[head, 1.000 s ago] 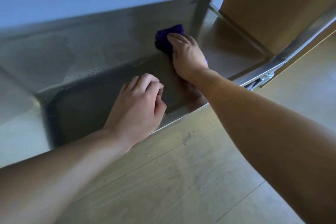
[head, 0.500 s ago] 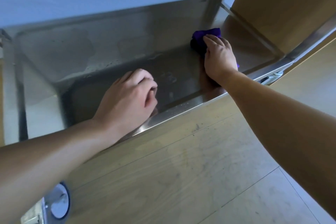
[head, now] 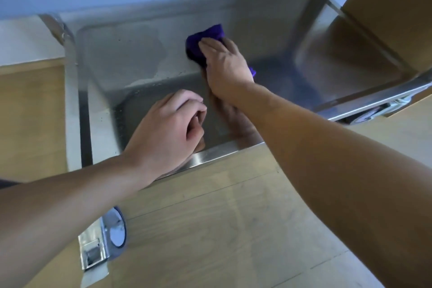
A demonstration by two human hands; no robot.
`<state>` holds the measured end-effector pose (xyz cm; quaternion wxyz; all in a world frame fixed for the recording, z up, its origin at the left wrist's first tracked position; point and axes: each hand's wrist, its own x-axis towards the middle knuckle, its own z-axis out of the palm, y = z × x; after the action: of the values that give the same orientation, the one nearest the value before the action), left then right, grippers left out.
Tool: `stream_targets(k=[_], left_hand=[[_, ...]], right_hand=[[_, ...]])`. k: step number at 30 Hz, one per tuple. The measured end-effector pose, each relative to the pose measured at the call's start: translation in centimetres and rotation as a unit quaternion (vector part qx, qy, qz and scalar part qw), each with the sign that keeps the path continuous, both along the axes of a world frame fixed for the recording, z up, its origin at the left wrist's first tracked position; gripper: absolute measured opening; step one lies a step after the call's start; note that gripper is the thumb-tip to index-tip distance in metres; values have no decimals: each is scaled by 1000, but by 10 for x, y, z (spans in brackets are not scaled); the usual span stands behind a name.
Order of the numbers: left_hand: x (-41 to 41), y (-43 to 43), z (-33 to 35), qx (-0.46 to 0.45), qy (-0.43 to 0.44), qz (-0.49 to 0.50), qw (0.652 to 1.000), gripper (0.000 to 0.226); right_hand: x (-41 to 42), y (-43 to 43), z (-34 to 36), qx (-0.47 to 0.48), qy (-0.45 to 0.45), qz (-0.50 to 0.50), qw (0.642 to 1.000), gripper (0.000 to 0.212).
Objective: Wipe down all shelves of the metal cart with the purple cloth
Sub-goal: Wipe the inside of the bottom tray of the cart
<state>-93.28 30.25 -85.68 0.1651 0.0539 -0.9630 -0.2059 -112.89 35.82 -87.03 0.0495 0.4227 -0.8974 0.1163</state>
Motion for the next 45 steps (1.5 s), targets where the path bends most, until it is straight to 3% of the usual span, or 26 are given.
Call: stream_targets(k=[3,5,11,14,17,21,24,27,33,40,42,45], left_hand=[[0,0,0,-4,6,-5,1000,16],[-1,1,-1,-5,8,-5,1000,15],[-2,4,-2,-16,-4,-7,1000,16],[0,4,-2,-23,-7,-7,1000,18],[2,1,-3,-31,-4,-5,999,24],[7,-1,-3,-33,-13,-2,999,21],[10,-3,-3,-26,-9,-3,1000,19],[11,-4,-2,-31,-13,-7,999,20],[20,-4,8,-49,-25,1,998,25],[71,-8,5,-69,-36,16,997,25],[80,-6,0,-73,-41,15,996,29],[81,-7,-3,-82,-43,11,996,32]], right_hand=[[2,23,4,-22,-7,77,997,56],[-7,51,6,-47,3,66,997,53],[-38,94,12,-58,-12,-174,983,48],[-29,69,14,-58,-23,-231,971,46],[-16,22,14,-58,-32,-168,984,46],[18,-29,17,-43,-59,60,996,48],[31,-24,17,-27,-38,163,986,44],[23,2,14,-54,-38,156,986,44],[-2,56,9,-91,-23,-17,995,46],[18,33,11,-85,-38,-115,989,50],[37,10,12,-78,-32,-65,994,51],[78,-23,16,-66,-42,106,991,50]])
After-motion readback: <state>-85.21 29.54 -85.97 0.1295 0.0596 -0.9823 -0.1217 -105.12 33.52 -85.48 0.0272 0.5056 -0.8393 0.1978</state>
